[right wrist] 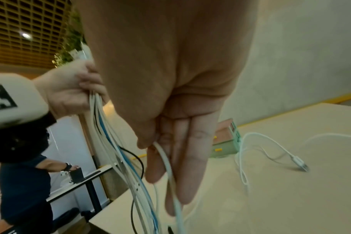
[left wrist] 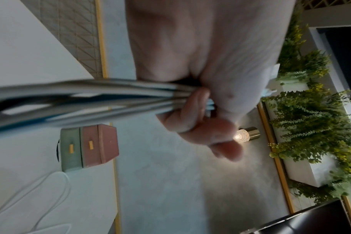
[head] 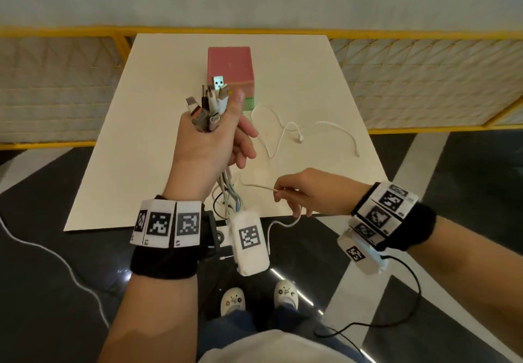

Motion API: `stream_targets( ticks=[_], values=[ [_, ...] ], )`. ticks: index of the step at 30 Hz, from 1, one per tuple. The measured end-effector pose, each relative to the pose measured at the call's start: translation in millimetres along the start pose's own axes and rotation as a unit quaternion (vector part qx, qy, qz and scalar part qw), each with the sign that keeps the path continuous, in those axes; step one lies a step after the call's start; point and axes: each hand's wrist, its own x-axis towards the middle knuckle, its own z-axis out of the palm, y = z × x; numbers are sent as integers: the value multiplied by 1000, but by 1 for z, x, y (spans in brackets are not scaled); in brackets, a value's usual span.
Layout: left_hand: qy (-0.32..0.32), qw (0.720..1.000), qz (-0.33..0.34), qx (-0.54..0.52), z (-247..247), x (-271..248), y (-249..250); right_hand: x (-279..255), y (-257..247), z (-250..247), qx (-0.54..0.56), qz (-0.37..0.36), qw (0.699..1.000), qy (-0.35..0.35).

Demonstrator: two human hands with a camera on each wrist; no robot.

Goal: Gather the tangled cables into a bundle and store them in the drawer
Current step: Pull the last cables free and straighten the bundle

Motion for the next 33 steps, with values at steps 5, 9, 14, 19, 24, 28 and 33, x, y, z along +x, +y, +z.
stream_targets(
  ticks=[5,9,14,19,24,28,33],
  values=[
    [-66,998,-4,-5,1,-10,-6,1,5,15,-91,11,993,79],
    [-118,989,36,83,4,-17,-4,4,-21,-3,38,-120,981,150],
    [-133,979,69,138,7,-19,6,14,-58,-3,234,-184,942,155],
    [-32,991,112,-58,-5,-7,9,24,-35,32,166,-157,963,143],
    [53,977,102,-181,-27,-4,24,25,18,59,135,-70,979,133],
    [59,976,107,-179,-25,-3,21,32,34,65,129,-40,983,123],
    [49,987,87,-127,-18,-4,16,42,33,68,129,10,986,103]
  ],
)
